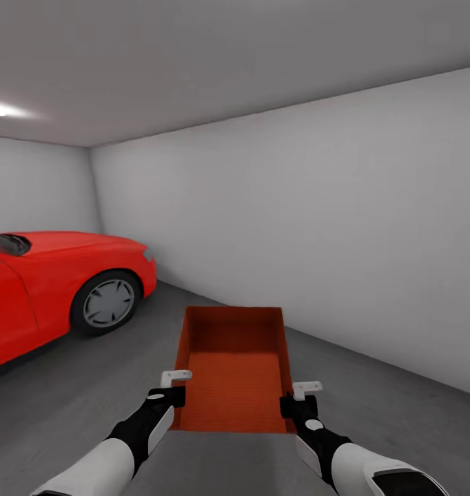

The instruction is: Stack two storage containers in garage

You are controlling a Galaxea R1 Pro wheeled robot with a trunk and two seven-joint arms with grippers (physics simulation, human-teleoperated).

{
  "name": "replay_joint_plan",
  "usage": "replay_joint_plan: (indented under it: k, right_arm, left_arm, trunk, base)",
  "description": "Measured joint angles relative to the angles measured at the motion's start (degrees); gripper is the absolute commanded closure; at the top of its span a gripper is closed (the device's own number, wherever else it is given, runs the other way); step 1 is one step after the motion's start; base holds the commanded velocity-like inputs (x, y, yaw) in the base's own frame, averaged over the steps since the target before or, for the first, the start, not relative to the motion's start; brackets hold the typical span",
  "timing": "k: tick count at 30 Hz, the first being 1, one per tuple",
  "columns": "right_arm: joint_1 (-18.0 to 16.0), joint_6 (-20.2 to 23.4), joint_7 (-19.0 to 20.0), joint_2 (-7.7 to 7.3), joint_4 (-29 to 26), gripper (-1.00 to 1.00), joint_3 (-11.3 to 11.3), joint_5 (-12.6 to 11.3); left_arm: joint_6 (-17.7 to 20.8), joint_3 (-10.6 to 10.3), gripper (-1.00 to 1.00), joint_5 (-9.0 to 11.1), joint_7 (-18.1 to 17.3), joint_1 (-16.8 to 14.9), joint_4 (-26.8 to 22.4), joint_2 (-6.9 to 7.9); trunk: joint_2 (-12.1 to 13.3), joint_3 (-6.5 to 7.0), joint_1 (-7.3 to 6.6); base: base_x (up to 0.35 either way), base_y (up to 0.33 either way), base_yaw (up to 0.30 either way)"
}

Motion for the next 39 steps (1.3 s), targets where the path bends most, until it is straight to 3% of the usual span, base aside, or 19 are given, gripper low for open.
replay_joint_plan:
  k: [20,39]
  right_arm:
    - [0.0,0.0,0.1,0.01,0.0,1.0,-0.2,0.1]
    - [0.0,0.1,0.2,0.02,0.0,1.0,-0.2,0.1]
  left_arm:
    - [0.0,-1.3,1.0,1.1,-0.1,0.0,0.0,0.33]
    - [0.0,-1.3,1.0,1.2,0.0,0.0,-0.1,0.36]
  trunk:
    - [0.0,0.0,0.0]
    - [0.0,0.0,0.0]
  base:
    - [0.251,0.269,-0.285]
    - [0.239,0.282,-0.018]
